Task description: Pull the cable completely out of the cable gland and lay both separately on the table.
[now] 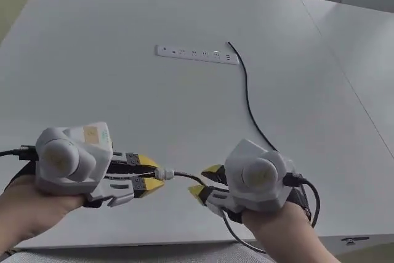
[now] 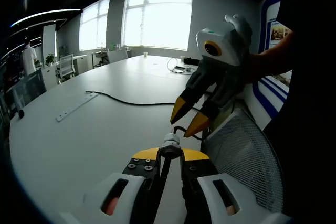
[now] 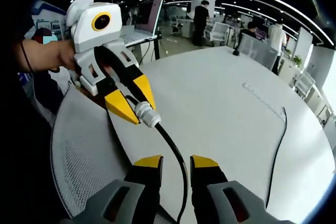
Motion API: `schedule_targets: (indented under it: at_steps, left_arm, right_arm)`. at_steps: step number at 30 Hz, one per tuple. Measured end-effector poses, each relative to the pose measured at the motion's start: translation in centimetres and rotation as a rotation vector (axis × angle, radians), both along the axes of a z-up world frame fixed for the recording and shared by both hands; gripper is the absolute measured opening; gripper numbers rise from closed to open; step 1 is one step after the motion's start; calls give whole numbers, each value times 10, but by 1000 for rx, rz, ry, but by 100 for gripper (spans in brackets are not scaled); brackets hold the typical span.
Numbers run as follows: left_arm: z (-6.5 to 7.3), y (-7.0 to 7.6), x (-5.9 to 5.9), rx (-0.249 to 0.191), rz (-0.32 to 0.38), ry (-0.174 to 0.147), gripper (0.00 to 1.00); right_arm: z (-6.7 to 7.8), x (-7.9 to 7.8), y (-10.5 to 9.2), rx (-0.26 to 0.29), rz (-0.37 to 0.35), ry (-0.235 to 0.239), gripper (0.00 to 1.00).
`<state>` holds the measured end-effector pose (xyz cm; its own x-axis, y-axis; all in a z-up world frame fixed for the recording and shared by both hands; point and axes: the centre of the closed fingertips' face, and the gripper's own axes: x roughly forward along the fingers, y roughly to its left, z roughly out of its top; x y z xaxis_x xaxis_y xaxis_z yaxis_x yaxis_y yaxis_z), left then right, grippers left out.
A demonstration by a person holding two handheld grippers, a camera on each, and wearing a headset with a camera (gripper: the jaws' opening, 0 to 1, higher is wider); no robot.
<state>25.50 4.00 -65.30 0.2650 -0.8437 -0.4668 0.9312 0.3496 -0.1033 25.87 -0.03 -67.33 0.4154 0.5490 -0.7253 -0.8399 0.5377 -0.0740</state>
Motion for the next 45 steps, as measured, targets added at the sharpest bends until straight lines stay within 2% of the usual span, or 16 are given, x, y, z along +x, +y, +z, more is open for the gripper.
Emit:
schedule_targets:
  at_steps: [4,6,8,12,17,22,32,38,42,45]
  left_arm:
    - [1,-2,-1,-5,2,1,15]
    - [1,-3,-1,-7,-1,2,15]
    - [1,-4,-2,-8,-3,7,15]
    - [0,-4,-3,-5,-7,8,15]
    - [0,-4,-3,-7,-7,9,15]
    - [0,-3,-1,-12,0,9,15]
    - [1,-1,4,-18,8,3,15]
    - [3,1,6,-20,11,0,15]
    - [2,2,7,-17,11,-2,15]
    - [3,1,7,-22,14,-3,15]
  right_arm:
    - [11,0,16,-70,107,-95,16]
    - [11,-1,21,-95,143,-115,15]
    - [7,-3,23,-117,153,-102,12]
    - [6,-1,26,-161,213,-157,8]
    - [5,1,27,-168,238,-172,2]
    - [5,3,27,-160,232,-175,1]
    - [-2,14,13,-99,87,-90,0]
    - [-5,18,6,-41,-3,-31,0]
    - [-16,18,-5,11,-138,93,0]
    - [-19,21,-9,46,-186,128,0]
